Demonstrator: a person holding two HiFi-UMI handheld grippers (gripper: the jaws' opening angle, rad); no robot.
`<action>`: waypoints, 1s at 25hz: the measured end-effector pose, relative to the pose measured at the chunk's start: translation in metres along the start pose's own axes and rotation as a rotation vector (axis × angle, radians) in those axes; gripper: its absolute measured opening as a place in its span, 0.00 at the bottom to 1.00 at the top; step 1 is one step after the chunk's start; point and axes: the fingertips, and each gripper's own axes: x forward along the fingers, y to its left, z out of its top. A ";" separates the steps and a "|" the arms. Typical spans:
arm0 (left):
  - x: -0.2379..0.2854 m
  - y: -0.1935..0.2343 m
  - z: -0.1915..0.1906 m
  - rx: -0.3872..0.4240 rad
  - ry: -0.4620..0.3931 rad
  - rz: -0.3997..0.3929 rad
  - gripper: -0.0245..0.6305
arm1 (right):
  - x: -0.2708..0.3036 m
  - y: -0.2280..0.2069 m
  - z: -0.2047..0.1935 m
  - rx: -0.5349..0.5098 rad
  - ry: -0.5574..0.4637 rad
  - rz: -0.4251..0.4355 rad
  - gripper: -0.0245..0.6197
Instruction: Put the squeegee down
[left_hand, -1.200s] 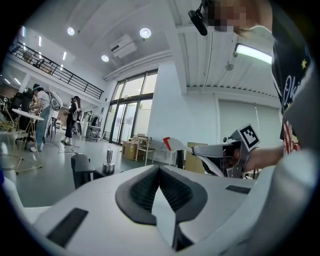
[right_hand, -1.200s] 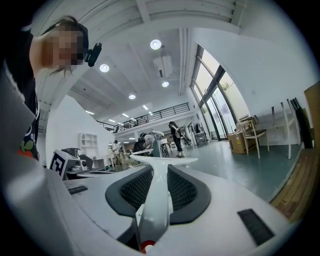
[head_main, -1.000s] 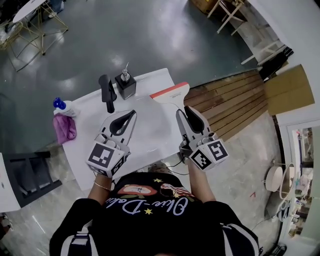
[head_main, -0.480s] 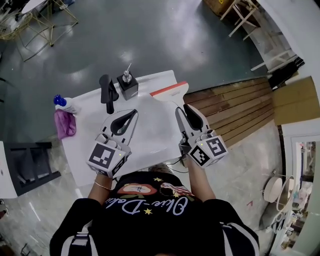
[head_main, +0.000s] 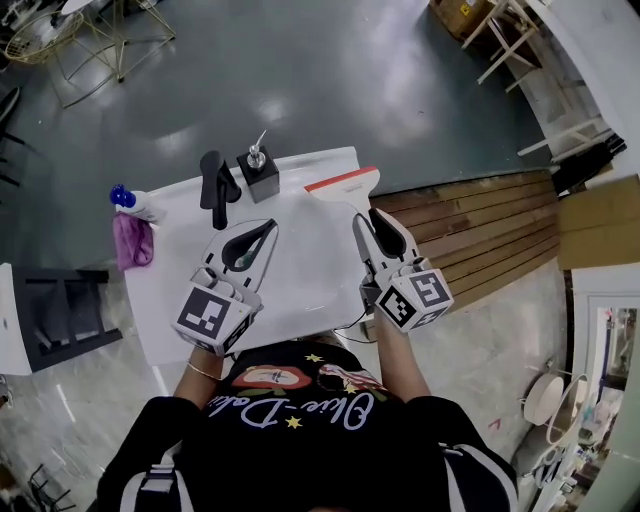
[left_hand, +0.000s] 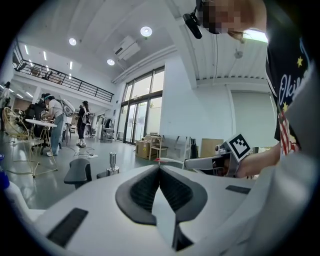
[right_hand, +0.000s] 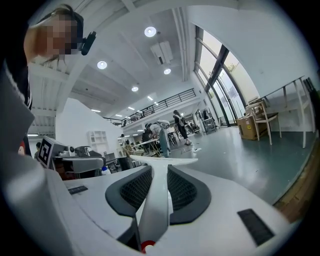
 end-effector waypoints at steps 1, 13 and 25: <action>0.000 0.000 -0.001 0.005 -0.002 0.002 0.03 | 0.001 -0.002 -0.001 0.001 0.006 0.002 0.22; 0.001 0.010 0.000 -0.013 0.014 0.072 0.03 | 0.021 -0.013 -0.014 0.031 0.046 0.052 0.22; 0.002 0.021 -0.003 -0.044 0.033 0.147 0.03 | 0.037 -0.027 -0.030 0.047 0.117 0.078 0.22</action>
